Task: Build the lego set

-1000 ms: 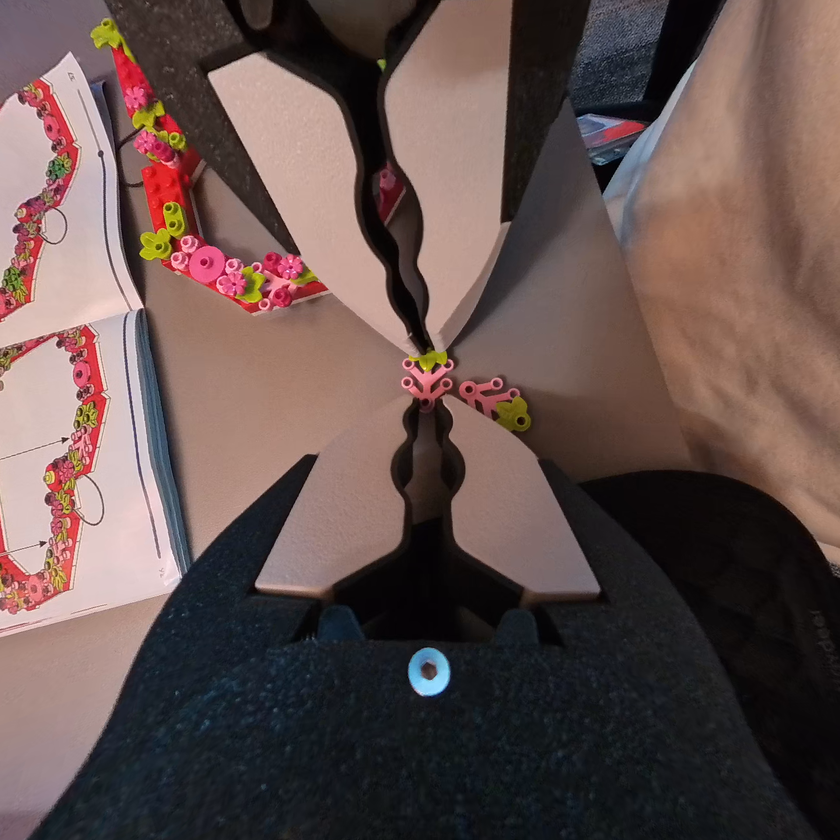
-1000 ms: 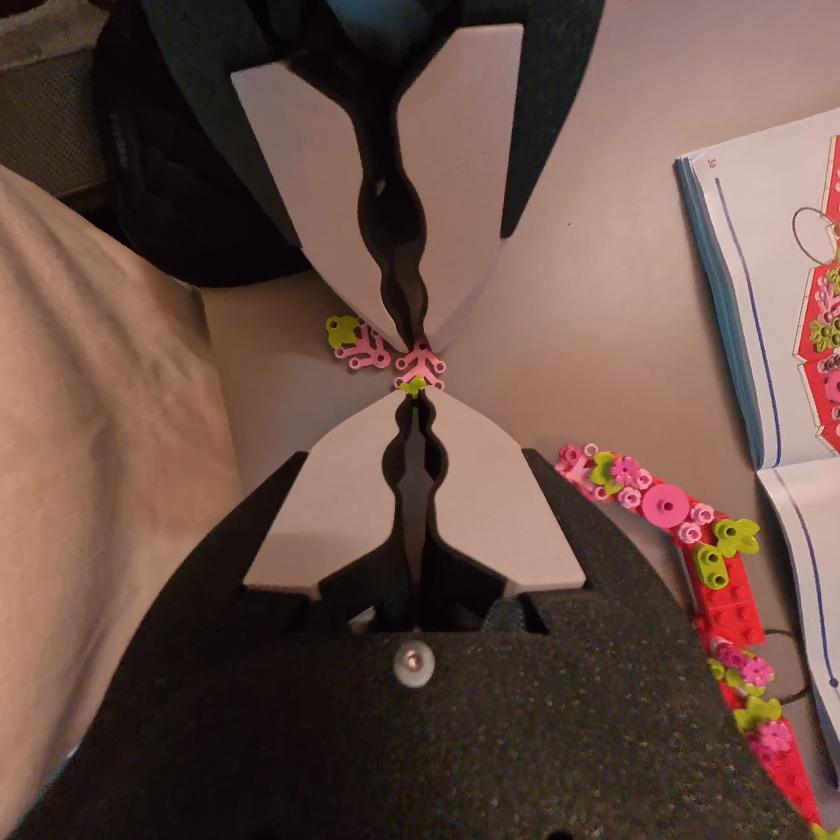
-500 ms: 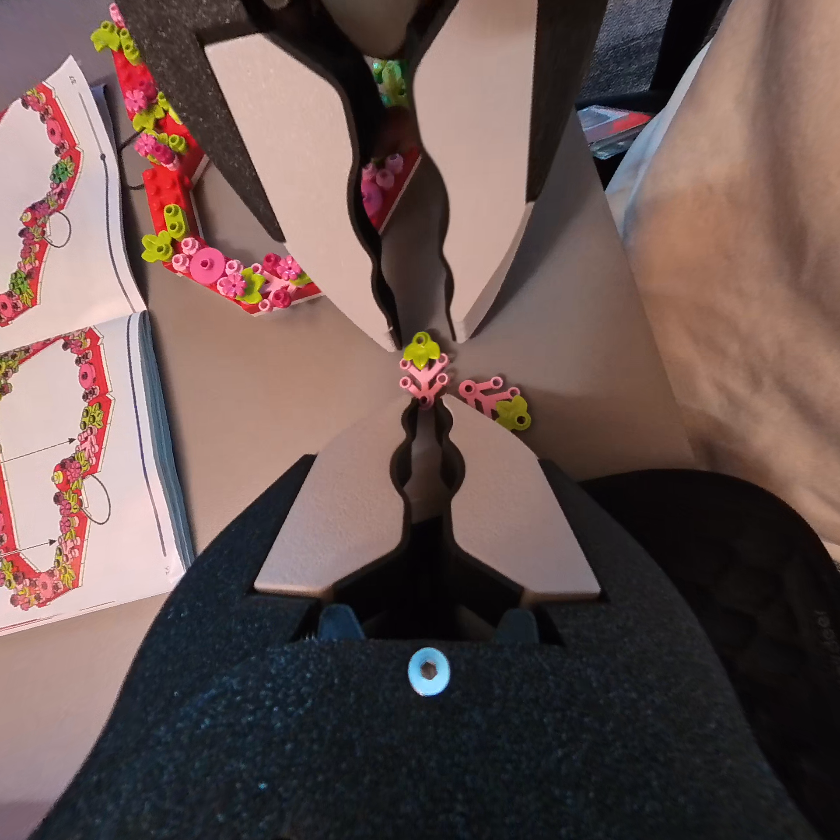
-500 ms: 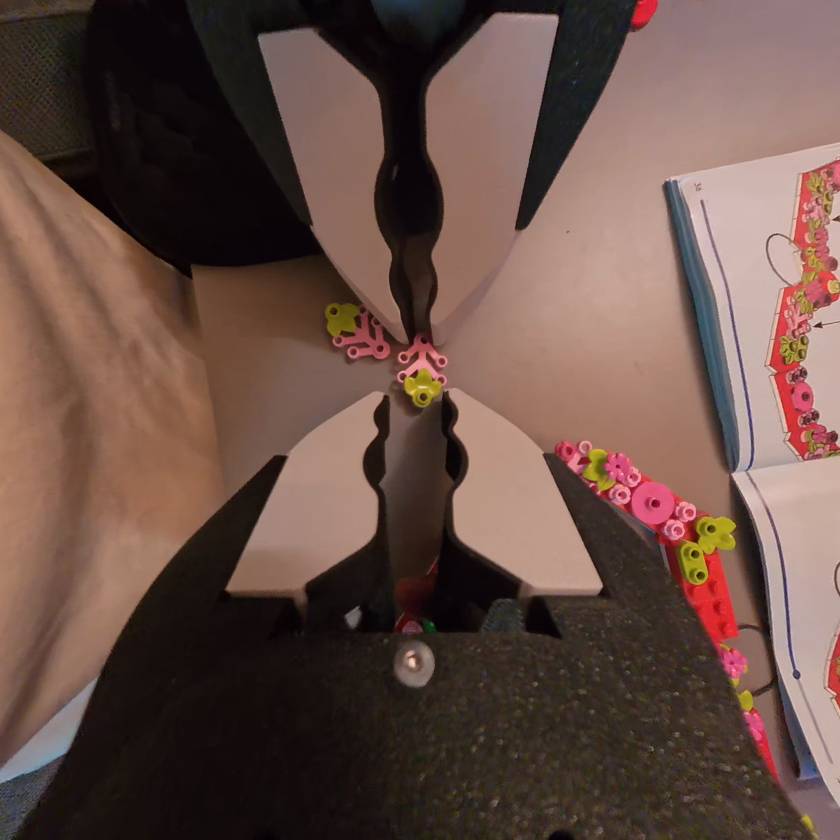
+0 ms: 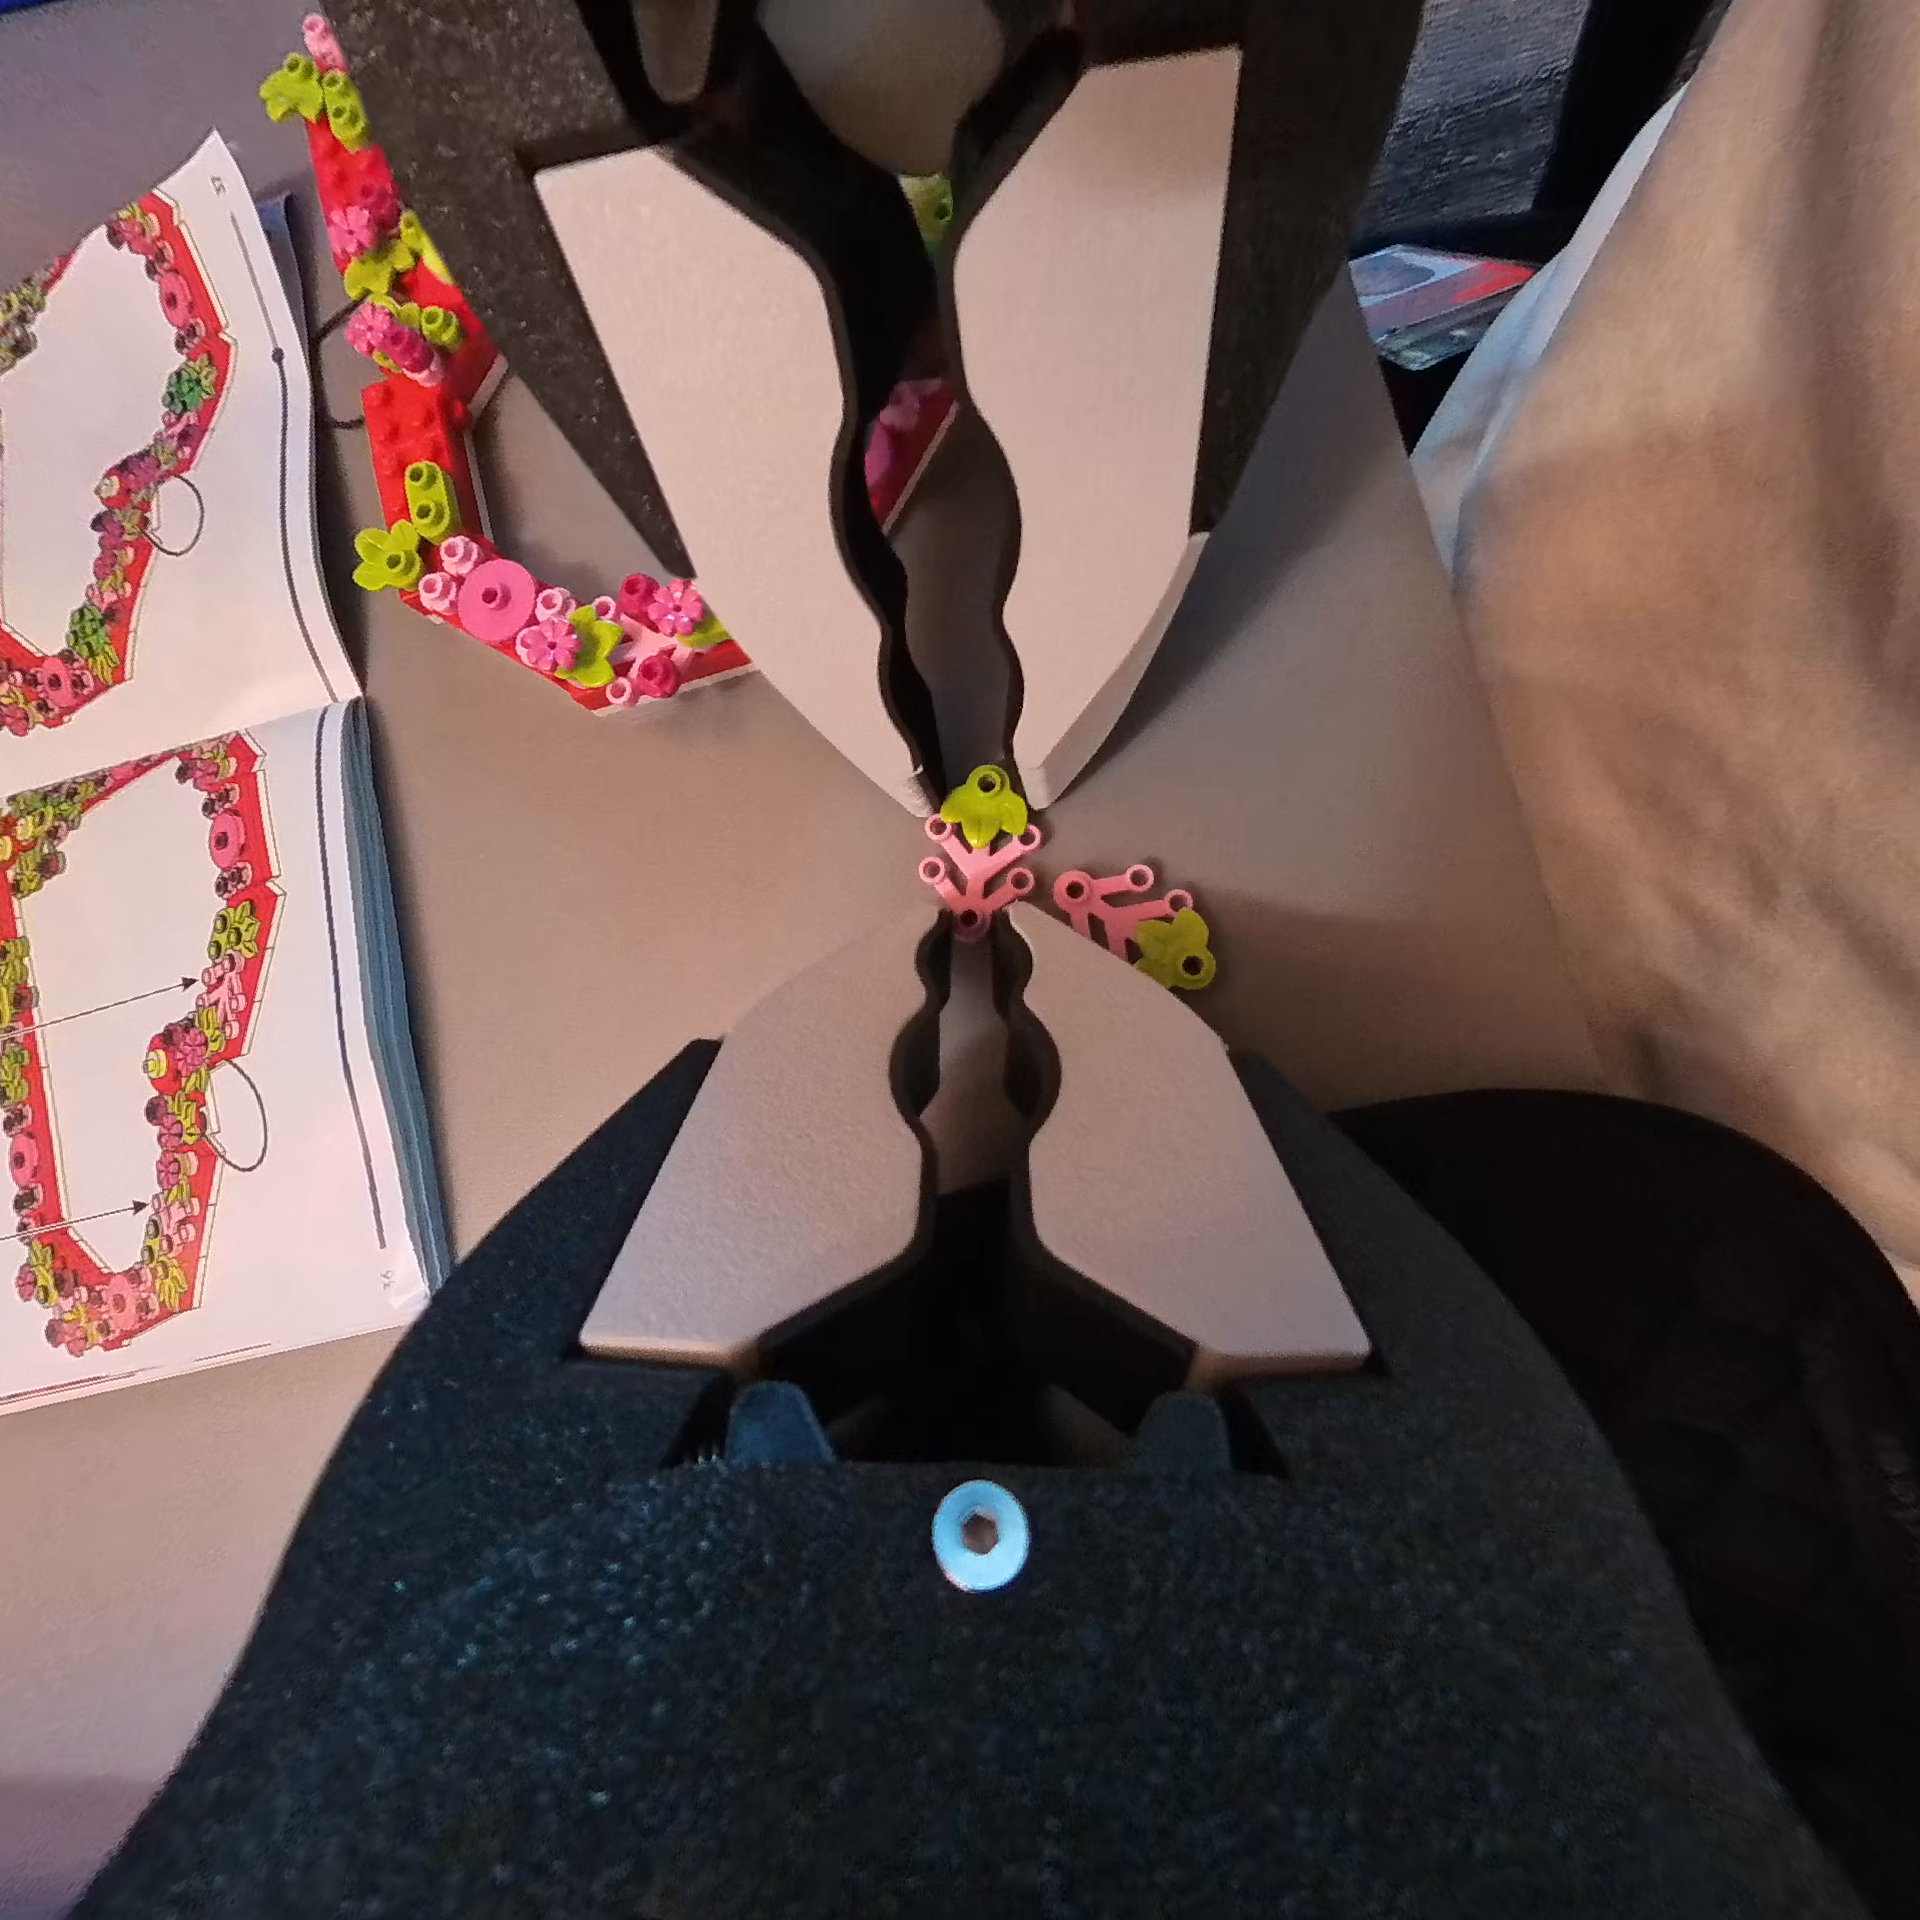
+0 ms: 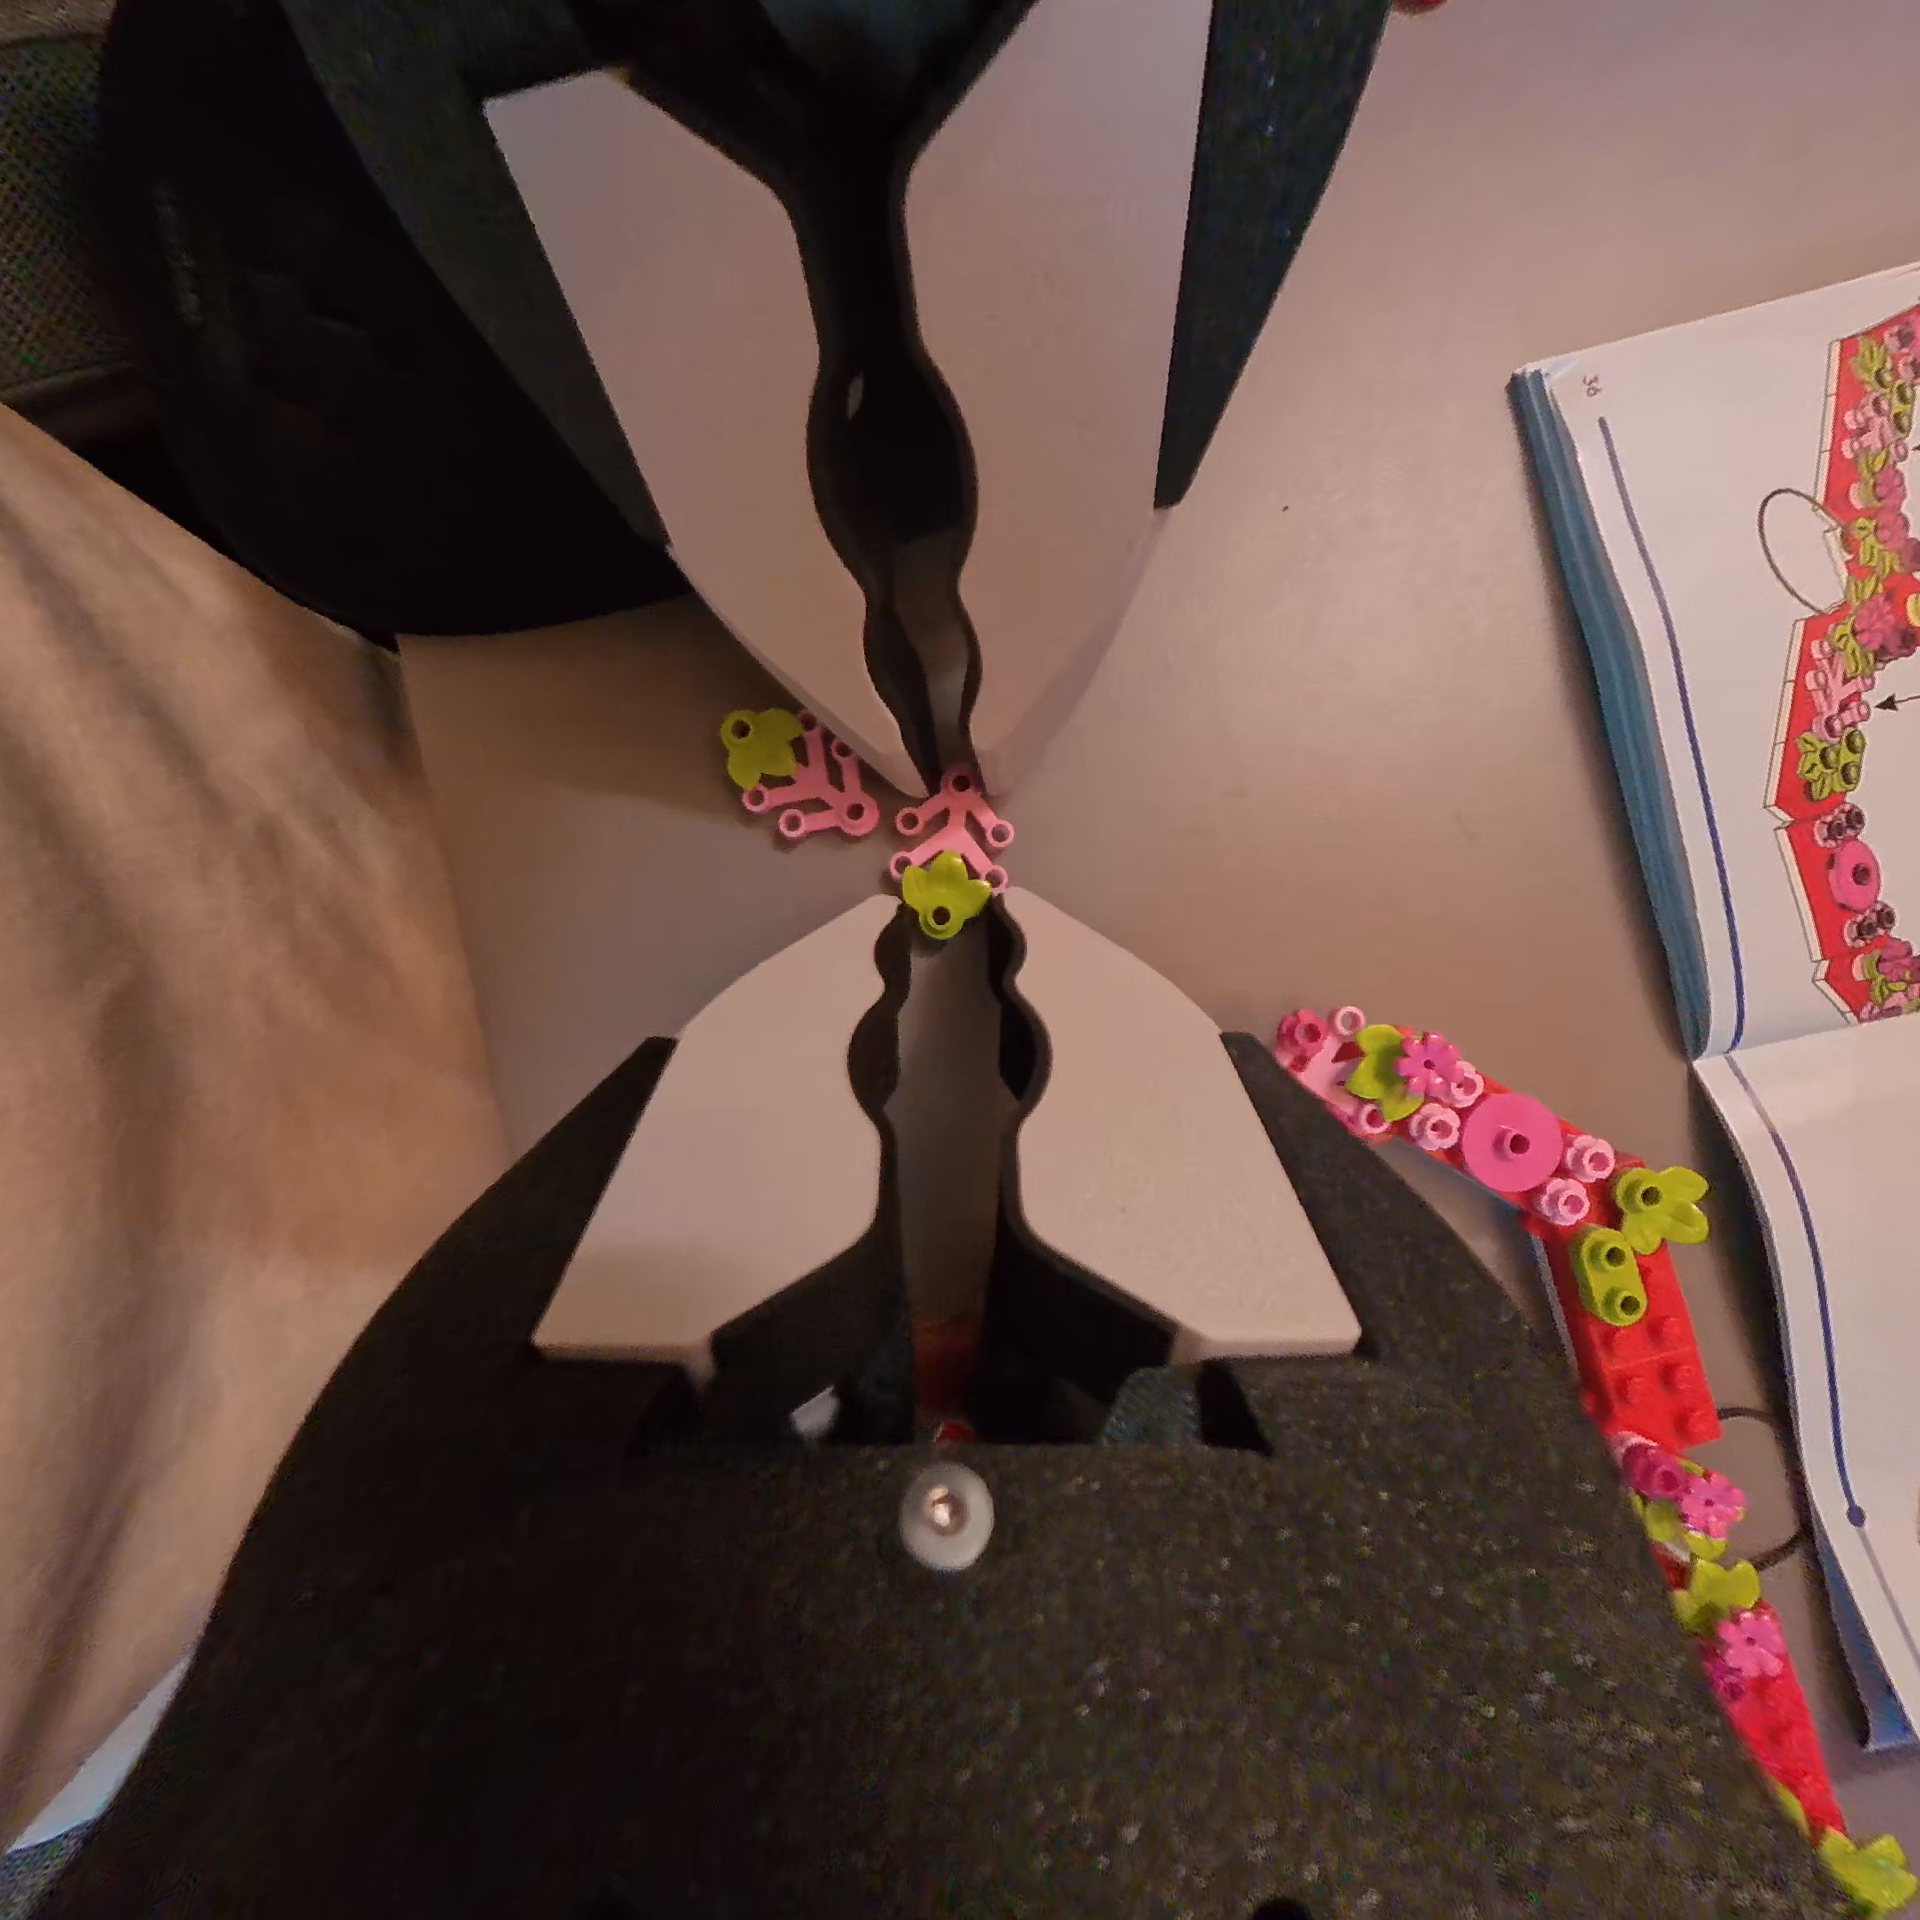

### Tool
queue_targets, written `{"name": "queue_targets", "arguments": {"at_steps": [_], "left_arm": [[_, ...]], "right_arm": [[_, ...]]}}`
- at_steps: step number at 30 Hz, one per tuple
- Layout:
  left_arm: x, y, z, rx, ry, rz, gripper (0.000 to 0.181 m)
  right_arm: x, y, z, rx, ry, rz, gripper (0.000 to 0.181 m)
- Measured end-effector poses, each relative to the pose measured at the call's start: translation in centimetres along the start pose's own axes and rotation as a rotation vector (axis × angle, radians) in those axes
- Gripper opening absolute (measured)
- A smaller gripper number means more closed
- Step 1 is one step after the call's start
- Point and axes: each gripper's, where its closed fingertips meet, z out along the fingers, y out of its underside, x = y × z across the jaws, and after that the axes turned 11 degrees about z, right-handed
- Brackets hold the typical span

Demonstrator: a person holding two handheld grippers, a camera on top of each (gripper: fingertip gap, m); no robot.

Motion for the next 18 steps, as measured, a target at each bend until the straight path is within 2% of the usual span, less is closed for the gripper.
{"name": "queue_targets", "arguments": {"at_steps": [14, 18], "left_arm": [[0.02, -0.01, -0.01, 0.006, -0.001, -0.008, 0.007], [0.01, -0.02, -0.01, 0.011, 0.006, -0.01, 0.007]], "right_arm": [[0.08, -0.01, -0.02, -0.004, -0.001, 0.093, 0.013], [0.08, 0.02, 0.0, -0.005, 0.006, 0.064, 0.013]]}}
